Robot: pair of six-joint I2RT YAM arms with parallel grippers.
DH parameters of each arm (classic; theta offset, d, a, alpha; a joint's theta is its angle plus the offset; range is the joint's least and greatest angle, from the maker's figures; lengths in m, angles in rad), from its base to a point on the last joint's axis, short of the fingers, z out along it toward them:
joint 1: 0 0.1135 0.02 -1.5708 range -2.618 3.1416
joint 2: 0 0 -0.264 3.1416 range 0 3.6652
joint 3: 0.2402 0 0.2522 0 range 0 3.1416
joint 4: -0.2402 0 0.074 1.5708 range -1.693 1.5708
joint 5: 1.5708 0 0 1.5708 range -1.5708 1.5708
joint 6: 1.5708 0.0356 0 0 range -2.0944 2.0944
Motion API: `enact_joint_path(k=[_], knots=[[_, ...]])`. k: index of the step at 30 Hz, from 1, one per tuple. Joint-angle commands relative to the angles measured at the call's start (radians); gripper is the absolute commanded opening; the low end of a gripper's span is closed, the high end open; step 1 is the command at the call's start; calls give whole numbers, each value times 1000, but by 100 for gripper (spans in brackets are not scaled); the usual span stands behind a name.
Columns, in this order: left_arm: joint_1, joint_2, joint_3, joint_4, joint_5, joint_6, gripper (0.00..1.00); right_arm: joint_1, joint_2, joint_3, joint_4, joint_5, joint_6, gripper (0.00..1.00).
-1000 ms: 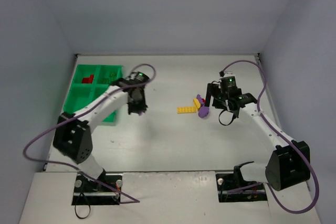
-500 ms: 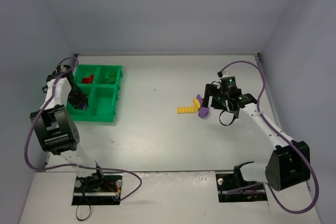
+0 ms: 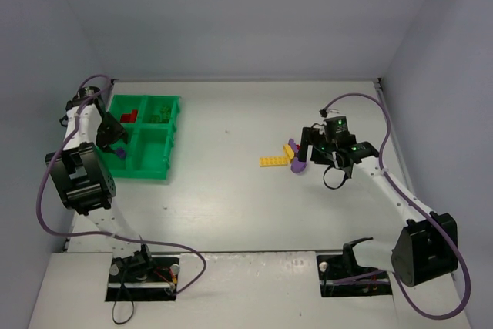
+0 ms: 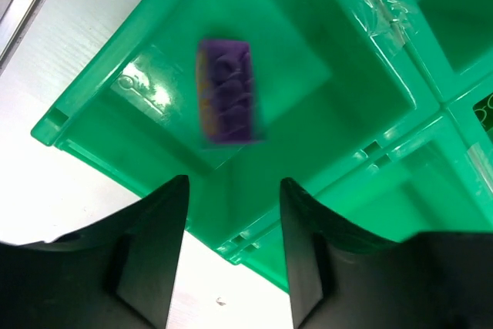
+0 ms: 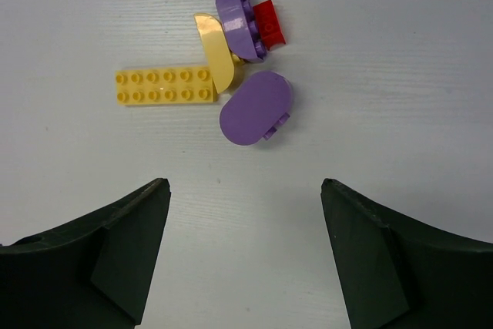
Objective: Sort the legos into containers by color
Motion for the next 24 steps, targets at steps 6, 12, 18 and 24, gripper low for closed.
enact_joint_path(k=[6, 12, 18, 24], knots=[[8, -73, 47, -57, 11, 6, 57, 0, -21, 11, 36, -14, -10, 76], [-240, -267, 36, 28, -4, 157, 56, -2, -14, 5, 41, -39, -7, 74], [-673, -309, -53, 229, 137, 394, 56, -12, -27, -5, 42, -45, 13, 74], [-896, -161, -6, 273, 302, 570, 59, -37, -72, -19, 25, -59, 42, 74]])
